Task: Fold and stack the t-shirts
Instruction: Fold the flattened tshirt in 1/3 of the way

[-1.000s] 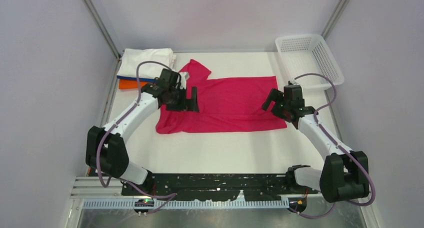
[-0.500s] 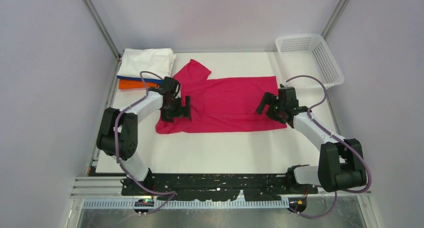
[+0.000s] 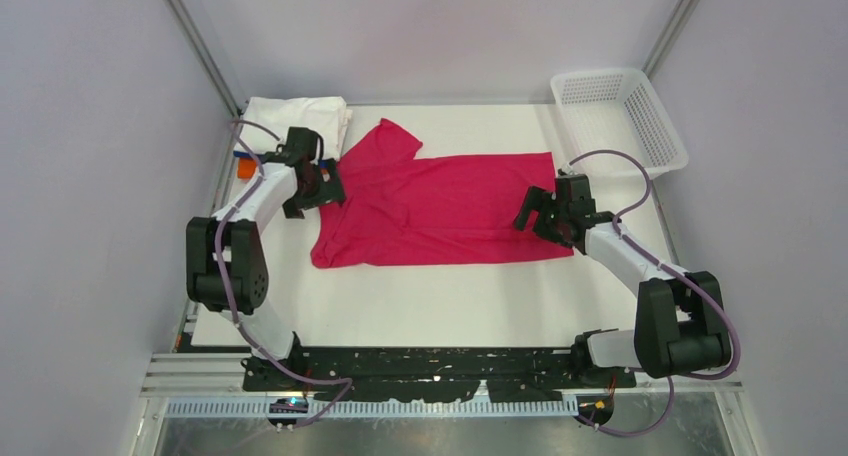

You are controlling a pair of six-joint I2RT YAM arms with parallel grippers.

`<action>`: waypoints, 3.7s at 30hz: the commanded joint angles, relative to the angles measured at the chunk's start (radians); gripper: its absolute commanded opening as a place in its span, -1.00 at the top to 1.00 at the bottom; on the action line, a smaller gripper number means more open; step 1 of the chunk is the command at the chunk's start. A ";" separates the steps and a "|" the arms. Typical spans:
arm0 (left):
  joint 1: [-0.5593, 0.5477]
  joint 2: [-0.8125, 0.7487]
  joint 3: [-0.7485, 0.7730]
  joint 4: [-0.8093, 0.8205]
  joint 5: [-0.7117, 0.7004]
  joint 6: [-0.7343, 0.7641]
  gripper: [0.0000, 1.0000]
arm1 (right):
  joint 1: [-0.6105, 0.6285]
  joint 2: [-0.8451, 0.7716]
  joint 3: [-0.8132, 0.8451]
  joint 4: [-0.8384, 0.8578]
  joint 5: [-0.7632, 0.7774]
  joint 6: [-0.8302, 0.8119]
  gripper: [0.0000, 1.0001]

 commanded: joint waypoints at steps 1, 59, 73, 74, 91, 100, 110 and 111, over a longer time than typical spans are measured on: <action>-0.036 -0.139 -0.085 0.037 0.135 -0.021 -0.99 | -0.002 -0.005 0.033 0.024 -0.021 -0.017 -0.91; -0.077 -0.200 -0.233 0.162 0.247 -0.128 -0.99 | 0.114 0.137 0.098 0.123 0.023 0.085 -0.91; -0.079 -0.264 -0.277 0.173 0.255 -0.121 -0.99 | 0.171 0.376 0.286 0.330 0.095 0.132 -0.91; -0.079 -0.266 -0.277 0.175 0.256 -0.120 -0.99 | 0.171 0.396 0.310 0.331 0.112 0.123 -0.91; -0.079 -0.148 -0.241 0.273 0.314 -0.142 -0.99 | 0.129 0.173 0.135 0.227 0.147 0.040 -0.91; -0.081 0.009 -0.198 0.266 0.326 -0.162 -0.99 | 0.080 0.236 0.031 0.241 0.028 0.111 -0.91; -0.100 -0.122 -0.394 0.271 0.298 -0.184 -0.99 | 0.079 0.066 -0.122 0.041 0.027 0.177 -0.91; -0.103 -0.143 -0.418 0.271 0.294 -0.187 -0.99 | 0.079 0.027 -0.131 0.020 0.035 0.185 -0.91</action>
